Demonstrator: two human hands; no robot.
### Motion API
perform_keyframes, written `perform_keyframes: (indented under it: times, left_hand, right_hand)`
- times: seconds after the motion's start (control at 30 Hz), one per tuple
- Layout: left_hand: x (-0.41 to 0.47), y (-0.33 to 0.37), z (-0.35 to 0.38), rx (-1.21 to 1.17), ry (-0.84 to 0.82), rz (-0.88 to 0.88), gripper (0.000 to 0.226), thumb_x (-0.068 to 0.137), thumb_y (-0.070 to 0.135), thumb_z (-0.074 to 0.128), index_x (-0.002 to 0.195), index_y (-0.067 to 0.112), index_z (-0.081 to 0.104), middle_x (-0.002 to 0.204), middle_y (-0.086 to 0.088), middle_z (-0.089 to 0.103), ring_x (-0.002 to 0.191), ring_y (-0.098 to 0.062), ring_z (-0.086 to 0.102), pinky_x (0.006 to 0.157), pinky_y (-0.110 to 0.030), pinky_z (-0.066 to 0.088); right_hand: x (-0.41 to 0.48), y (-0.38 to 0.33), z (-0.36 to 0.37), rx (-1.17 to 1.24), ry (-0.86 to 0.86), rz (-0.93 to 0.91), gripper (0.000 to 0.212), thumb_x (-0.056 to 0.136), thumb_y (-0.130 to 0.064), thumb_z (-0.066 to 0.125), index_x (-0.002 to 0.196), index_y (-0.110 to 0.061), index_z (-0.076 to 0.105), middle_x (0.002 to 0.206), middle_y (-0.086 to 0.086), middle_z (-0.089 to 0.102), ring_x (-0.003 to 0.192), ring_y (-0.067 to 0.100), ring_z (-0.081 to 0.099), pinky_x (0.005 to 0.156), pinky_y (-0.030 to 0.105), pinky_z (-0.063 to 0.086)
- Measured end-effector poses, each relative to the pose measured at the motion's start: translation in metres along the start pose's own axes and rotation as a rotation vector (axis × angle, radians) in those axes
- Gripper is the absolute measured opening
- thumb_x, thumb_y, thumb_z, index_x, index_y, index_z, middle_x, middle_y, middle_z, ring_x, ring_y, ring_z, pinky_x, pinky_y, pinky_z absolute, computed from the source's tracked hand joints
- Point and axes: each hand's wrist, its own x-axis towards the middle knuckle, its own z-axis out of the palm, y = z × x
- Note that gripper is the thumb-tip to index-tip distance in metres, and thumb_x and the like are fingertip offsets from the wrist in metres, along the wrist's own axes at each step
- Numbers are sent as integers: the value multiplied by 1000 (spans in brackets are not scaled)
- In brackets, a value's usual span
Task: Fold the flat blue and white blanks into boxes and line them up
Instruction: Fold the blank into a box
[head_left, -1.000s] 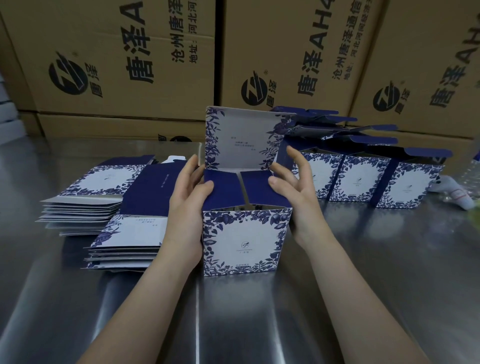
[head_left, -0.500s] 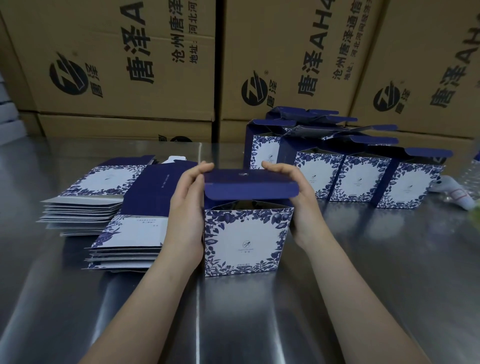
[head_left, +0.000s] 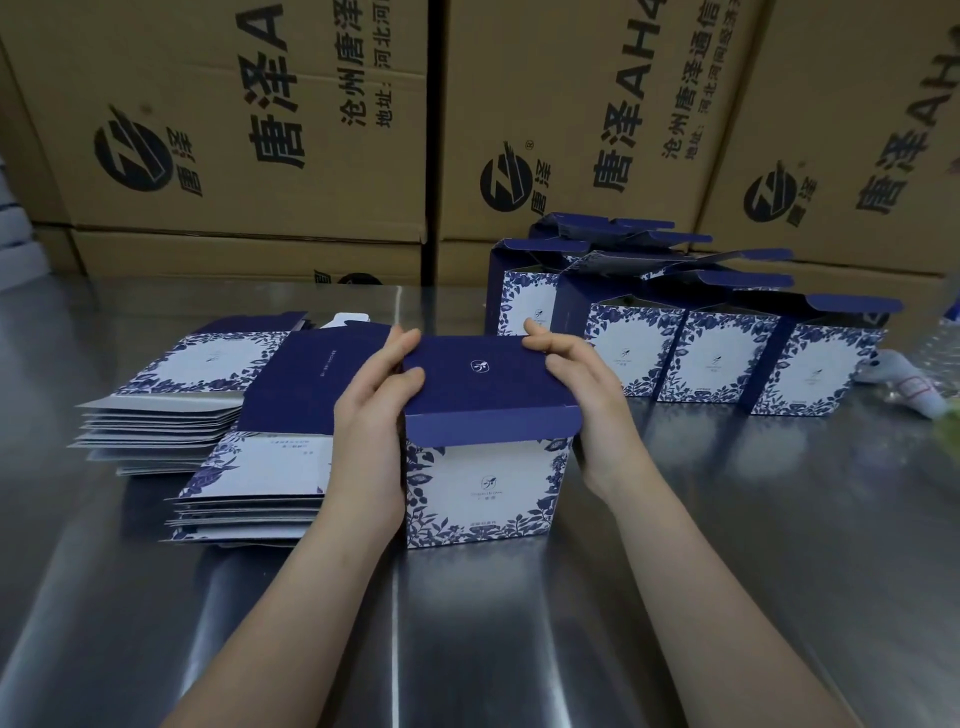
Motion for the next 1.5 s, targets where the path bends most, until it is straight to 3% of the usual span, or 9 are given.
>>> perform_keyframes:
  times: [0.13, 0.27, 0.37, 0.57, 0.73, 0.9, 1.07, 1.3, 1.5]
  left_hand:
    - [0, 1, -1, 145, 71, 79, 25, 96, 15, 60, 94, 31, 79, 125, 9, 68, 119, -10, 62, 105, -37, 48]
    - [-4, 3, 3, 264, 46, 140, 23, 99, 29, 58, 90, 32, 79, 114, 25, 67, 111, 14, 57, 95, -14, 42]
    - [-6, 3, 4, 339, -51, 135, 22, 97, 36, 58, 113, 29, 73, 129, 23, 59, 117, 20, 49, 86, 2, 39]
    - [-5, 1, 3, 477, -101, 106, 45, 95, 28, 62, 139, 33, 53, 154, 15, 40, 138, 2, 39, 115, -33, 37]
    - [-5, 2, 2, 591, -114, 270, 30, 95, 24, 63, 115, 47, 63, 156, 19, 32, 117, 35, 29, 94, 3, 32]
    - [-8, 1, -1, 695, -114, 461, 25, 90, 6, 67, 99, 29, 72, 134, 12, 57, 140, -3, 39, 92, 3, 30]
    - [-6, -3, 0, 716, -91, 518, 25, 88, 1, 69, 100, 23, 72, 122, 2, 65, 139, -17, 43, 94, 2, 30]
    - [-5, -7, 1, 752, -77, 536, 15, 88, 0, 69, 97, 10, 76, 119, 1, 66, 138, -21, 44, 93, 2, 30]
    - [-7, -6, 2, 658, -71, 455, 20, 87, 6, 72, 97, 23, 75, 121, 8, 66, 139, -6, 41, 100, -2, 30]
  right_hand:
    - [1, 1, 4, -3, 153, -27, 23, 96, -3, 51, 94, -17, 69, 121, 0, 63, 107, 8, 61, 92, 29, 48]
    - [2, -3, 5, -4, 239, -61, 27, 92, 3, 56, 91, -19, 72, 96, 3, 70, 92, 17, 62, 89, 38, 50]
    - [2, -4, 4, -24, 248, -76, 29, 91, 2, 57, 87, -22, 72, 92, -3, 71, 91, 15, 63, 89, 37, 51]
    - [2, -3, 0, -55, 115, -39, 14, 85, -17, 63, 91, -23, 73, 104, 6, 68, 95, 16, 62, 86, 35, 49]
    - [1, -1, -4, -165, -84, -35, 19, 72, -24, 74, 89, -31, 77, 136, -6, 51, 130, 8, 47, 102, 34, 45]
    - [0, -2, -7, -92, -108, -20, 21, 66, -24, 78, 87, -28, 79, 141, -6, 47, 132, 19, 46, 98, 39, 49]
    - [-2, -6, -5, -194, -158, -51, 22, 69, -19, 81, 88, -30, 79, 143, -14, 45, 135, 6, 40, 101, 39, 43]
    - [-2, -3, 4, -191, -81, -94, 25, 77, 0, 75, 79, -25, 78, 125, -4, 62, 122, 15, 55, 103, 48, 44]
    - [-2, -2, 2, -226, -112, -98, 20, 78, -5, 75, 82, -25, 77, 125, -4, 61, 121, 12, 55, 106, 50, 41]
